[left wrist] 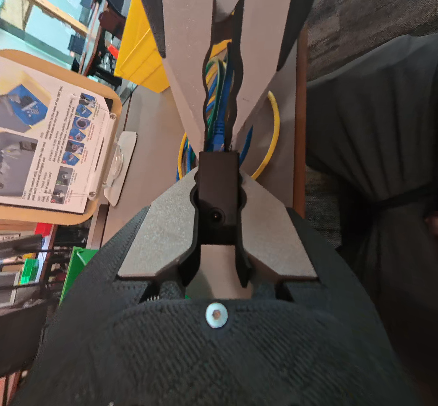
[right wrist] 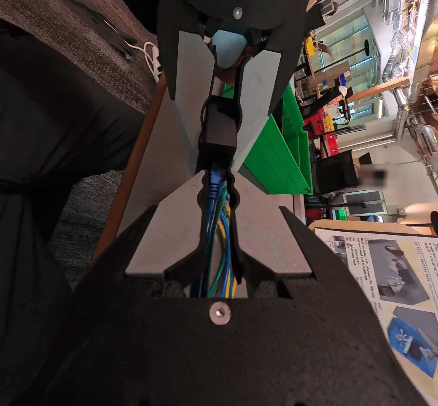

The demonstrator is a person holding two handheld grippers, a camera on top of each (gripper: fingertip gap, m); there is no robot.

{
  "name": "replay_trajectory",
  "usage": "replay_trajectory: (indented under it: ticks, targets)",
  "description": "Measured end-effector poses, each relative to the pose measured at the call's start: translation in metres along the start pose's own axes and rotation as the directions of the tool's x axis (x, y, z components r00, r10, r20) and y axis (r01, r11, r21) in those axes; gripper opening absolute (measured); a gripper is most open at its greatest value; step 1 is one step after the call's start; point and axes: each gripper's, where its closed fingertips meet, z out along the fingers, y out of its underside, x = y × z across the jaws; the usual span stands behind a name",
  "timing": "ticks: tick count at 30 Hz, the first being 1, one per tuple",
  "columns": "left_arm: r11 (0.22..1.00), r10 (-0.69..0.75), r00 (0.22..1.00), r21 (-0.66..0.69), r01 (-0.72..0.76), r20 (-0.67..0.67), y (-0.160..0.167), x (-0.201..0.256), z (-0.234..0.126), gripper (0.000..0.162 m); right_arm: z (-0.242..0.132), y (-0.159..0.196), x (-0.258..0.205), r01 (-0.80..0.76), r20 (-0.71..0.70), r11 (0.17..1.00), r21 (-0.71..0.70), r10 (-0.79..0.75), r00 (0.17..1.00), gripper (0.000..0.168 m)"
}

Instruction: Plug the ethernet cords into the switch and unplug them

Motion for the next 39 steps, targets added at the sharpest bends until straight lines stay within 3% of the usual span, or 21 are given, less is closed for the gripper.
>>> replay_trajectory:
  ticks: [6, 9, 12, 17, 21, 26, 31, 39]
  targets:
    - [0.987, 0.146, 0.986, 0.055, -0.151, 0.081, 0.001, -0.002, 0.001, 0.027, 0.002, 0.0, -0.001, -0.048, 0.025, 0.999, 0.02, 0.047, 0.999, 0.01]
    - [0.988, 0.135, 0.99, 0.071, -0.137, 0.033, 0.005, 0.004, 0.002, 0.027, 0.005, 0.001, -0.005, -0.04, 0.056, 0.999, -0.008, 0.041, 0.998, 0.009]
    - [0.989, 0.122, 0.99, 0.073, -0.127, 0.068, 0.01, -0.002, 0.004, 0.027, 0.011, 0.005, -0.001, -0.016, 0.007, 0.997, -0.073, 0.017, 1.0, 0.009]
    - [0.982, 0.013, 1.0, 0.188, -0.016, 0.017, 0.005, -0.003, 0.001, 0.027, 0.008, 0.001, 0.002, 0.042, -0.005, 0.99, -0.131, -0.043, 0.999, 0.009]
    - [0.983, 0.099, 0.985, 0.137, -0.118, 0.139, 0.004, -0.012, 0.001, 0.027, 0.005, 0.003, 0.008, 0.035, -0.04, 0.992, -0.124, -0.041, 0.998, 0.009]
    - [0.985, 0.05, 0.99, 0.156, -0.07, 0.129, 0.001, -0.012, 0.002, 0.028, 0.002, 0.004, 0.009, 0.089, -0.045, 0.982, -0.168, -0.098, 0.994, 0.009]
    - [0.991, 0.092, 0.985, 0.085, -0.106, 0.147, 0.007, -0.009, 0.013, 0.028, 0.003, 0.018, 0.002, 0.161, -0.013, 0.955, -0.249, -0.17, 0.985, 0.01]
    - [0.984, 0.173, 0.968, -0.005, -0.175, 0.18, 0.028, -0.006, 0.024, 0.027, 0.022, 0.032, -0.006, 0.09, -0.025, 0.968, -0.233, -0.099, 0.995, 0.008]
